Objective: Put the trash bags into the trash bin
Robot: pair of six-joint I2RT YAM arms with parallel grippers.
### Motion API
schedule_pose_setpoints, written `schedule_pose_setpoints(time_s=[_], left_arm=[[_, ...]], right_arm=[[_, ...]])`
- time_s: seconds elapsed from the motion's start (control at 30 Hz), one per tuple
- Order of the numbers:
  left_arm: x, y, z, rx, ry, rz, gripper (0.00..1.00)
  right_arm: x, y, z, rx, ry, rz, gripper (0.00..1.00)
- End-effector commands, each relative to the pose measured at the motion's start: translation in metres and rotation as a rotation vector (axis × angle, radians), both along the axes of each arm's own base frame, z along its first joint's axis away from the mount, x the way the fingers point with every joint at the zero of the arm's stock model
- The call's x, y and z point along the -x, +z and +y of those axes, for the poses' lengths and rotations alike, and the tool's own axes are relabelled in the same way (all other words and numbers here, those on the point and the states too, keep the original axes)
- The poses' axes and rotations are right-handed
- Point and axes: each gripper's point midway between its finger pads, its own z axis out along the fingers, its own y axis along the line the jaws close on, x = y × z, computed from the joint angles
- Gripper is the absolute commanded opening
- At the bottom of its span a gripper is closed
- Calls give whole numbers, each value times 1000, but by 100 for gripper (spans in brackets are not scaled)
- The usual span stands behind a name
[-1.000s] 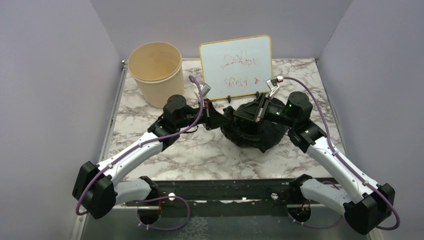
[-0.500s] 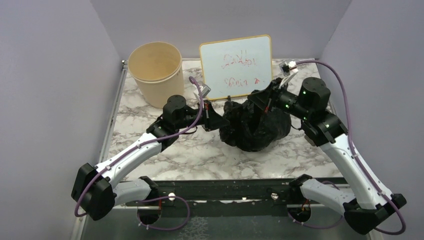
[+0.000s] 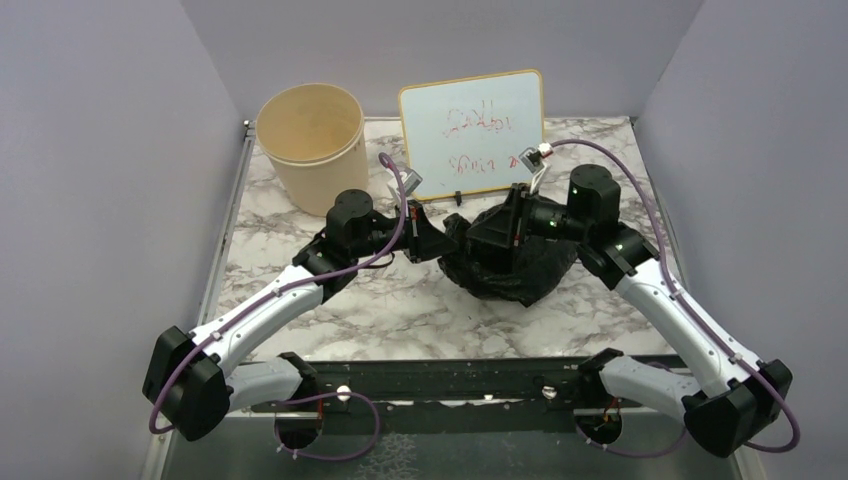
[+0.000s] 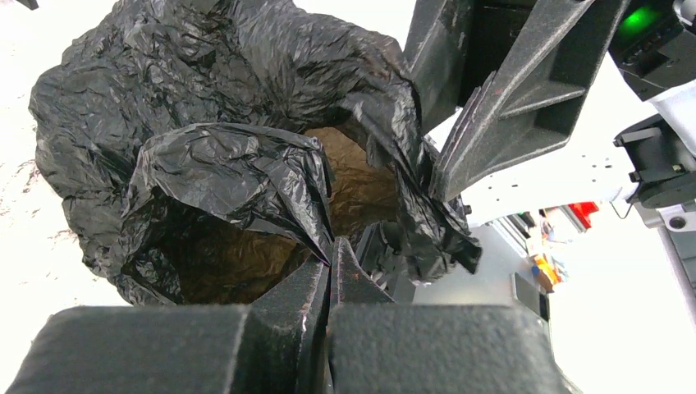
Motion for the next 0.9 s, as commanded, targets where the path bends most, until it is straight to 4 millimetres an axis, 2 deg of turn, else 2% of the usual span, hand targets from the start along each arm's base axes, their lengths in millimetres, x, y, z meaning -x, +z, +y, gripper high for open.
schedule_pose_setpoints(time_s=[0.0,0.2,0.33,0.4,0.53,0.63,0.83,0.87], left_arm=[[2,20,2,34,-4,-51,0],[2,18,3,20,4,-45,0],[2,20,3,23,7,-53,0],[1,19,3,24,8,-49,0],[2,17,3,27,5,-39,0],[1,18,3,35,17,-39,0],[1,22,5,46,26,-50,0],[1,22,5,46,28,-49,0]], right_arm=[[13,9,14,-98,115,56,40],[20,-8,15,-105,129,116,55],[47,-4,18,-168,288,121,70],[50,-10,16,-158,294,140,76],[44,-16,15,-148,238,159,77],[52,-13,20,-176,292,146,76],[46,-42,14,7,206,97,76],[44,-45,13,23,196,98,73]])
